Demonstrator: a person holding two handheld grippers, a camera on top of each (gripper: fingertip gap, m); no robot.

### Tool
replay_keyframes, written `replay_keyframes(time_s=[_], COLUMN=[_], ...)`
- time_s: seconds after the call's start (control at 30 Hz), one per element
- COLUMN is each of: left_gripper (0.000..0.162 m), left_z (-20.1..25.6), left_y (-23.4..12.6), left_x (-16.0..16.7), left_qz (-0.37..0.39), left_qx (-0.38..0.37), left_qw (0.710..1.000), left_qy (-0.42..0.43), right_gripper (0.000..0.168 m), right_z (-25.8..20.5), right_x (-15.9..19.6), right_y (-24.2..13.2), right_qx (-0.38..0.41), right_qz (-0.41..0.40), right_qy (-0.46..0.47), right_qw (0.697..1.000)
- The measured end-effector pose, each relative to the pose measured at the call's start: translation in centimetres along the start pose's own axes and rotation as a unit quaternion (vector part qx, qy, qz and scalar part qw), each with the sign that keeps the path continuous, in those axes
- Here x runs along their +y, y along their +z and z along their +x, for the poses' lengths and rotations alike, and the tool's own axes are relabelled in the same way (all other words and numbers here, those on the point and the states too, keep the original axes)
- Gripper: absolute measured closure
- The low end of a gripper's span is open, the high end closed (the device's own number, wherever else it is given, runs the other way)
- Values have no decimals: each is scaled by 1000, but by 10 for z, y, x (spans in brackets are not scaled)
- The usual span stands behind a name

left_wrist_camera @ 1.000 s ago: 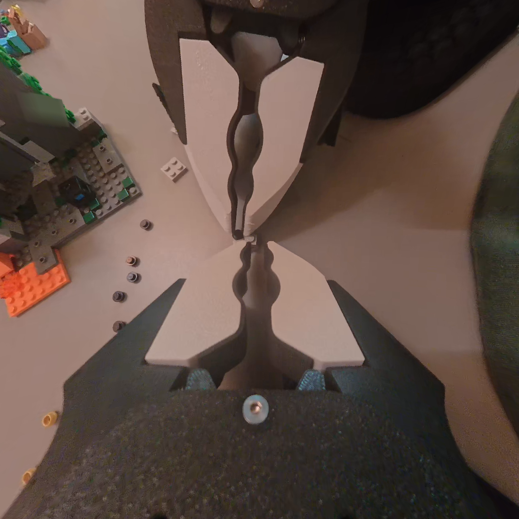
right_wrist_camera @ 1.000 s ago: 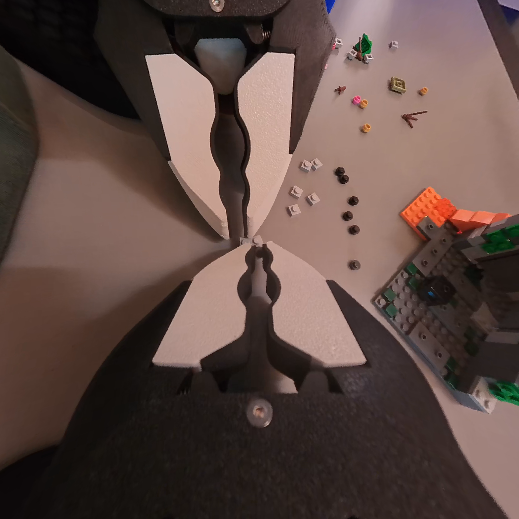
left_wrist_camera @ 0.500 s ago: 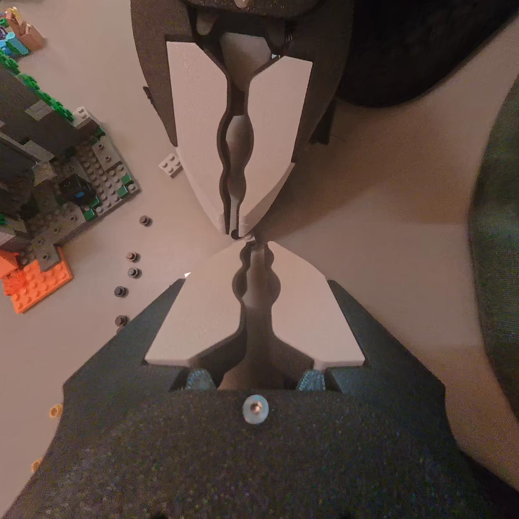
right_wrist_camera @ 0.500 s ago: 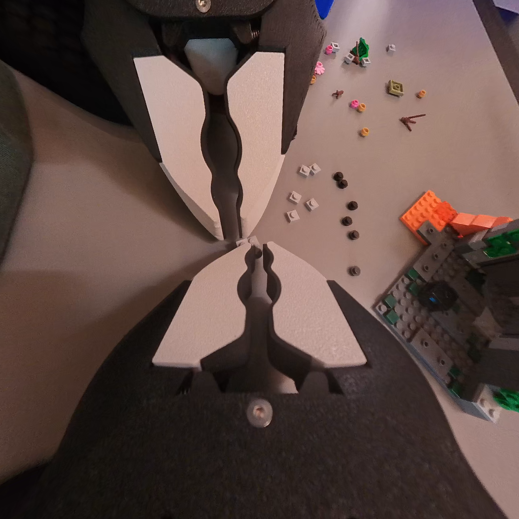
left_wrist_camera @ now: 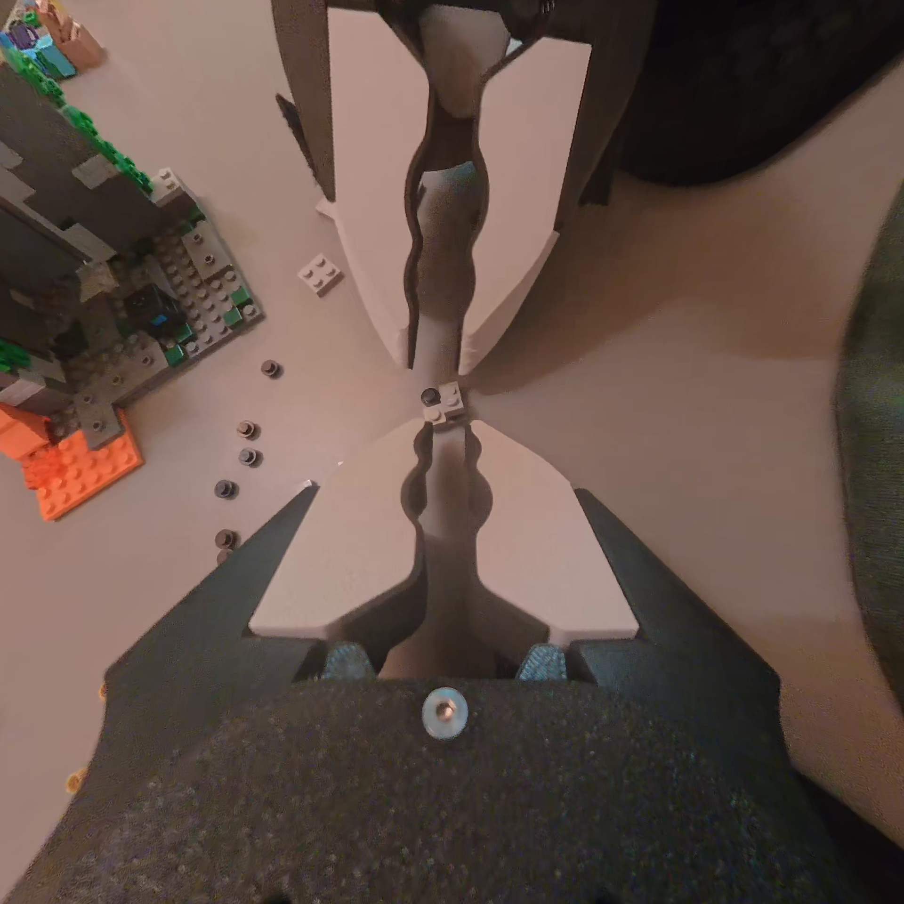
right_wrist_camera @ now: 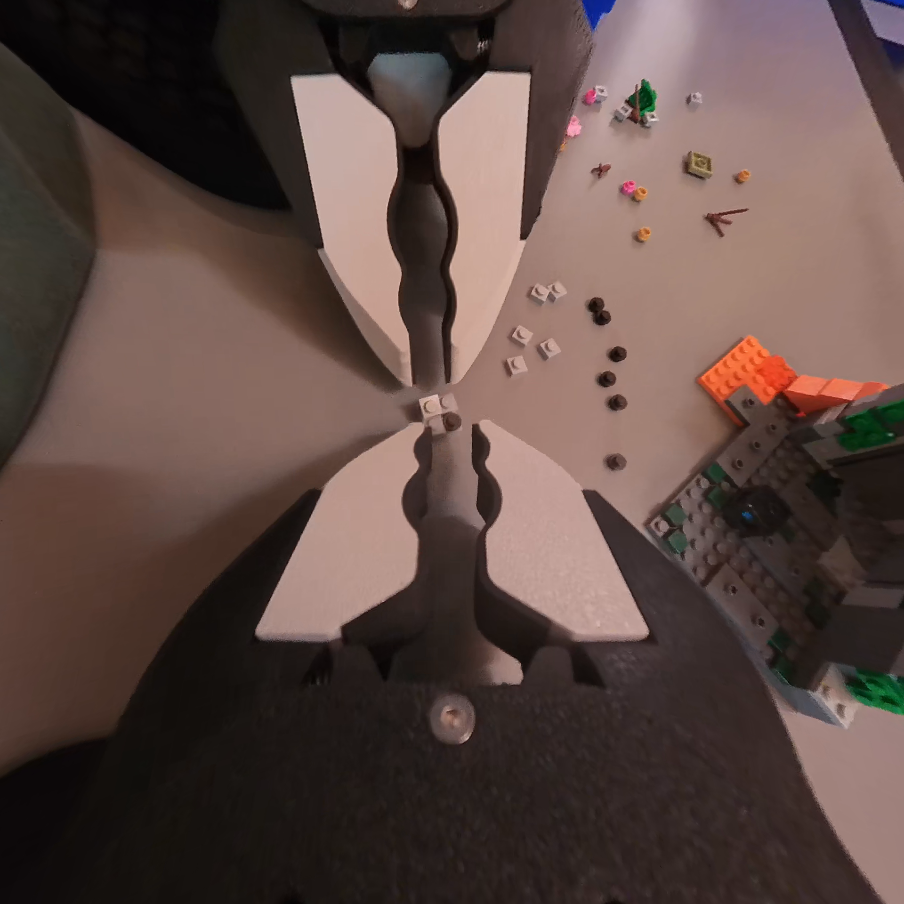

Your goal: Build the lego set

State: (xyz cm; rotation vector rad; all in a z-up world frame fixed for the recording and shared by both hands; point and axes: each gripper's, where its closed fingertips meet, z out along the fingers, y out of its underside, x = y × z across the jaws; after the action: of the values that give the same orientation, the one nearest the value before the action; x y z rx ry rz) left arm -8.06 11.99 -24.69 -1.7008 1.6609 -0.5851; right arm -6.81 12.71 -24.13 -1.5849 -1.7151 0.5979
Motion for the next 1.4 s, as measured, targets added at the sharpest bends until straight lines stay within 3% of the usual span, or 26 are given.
replay_keyframes(time_s=[0.4,0.83,1.23,1.4], left_gripper=[150,150,136,135], left_z=[-3,0,9,21], left_y=[-3,-9,-37,-40], left_x=[2,-4,-54,-60], left_qz=[-1,28,143,153], left_qx=[-1,3,-77,-89], left_qw=[1000,999,973,960], left_qy=[-1,21,163,215], right_gripper=[148,152,153,153], right_z=[-3,-7,-14,-26], right_x=[6,4,-37,-51], right_y=[9,13,-25,-35], right_qx=[-107,-157,-262,-309], right_qz=[-61,-86,-32,-16], right_qy=[-37,-39,41,67], right_qw=[992,983,964,948])
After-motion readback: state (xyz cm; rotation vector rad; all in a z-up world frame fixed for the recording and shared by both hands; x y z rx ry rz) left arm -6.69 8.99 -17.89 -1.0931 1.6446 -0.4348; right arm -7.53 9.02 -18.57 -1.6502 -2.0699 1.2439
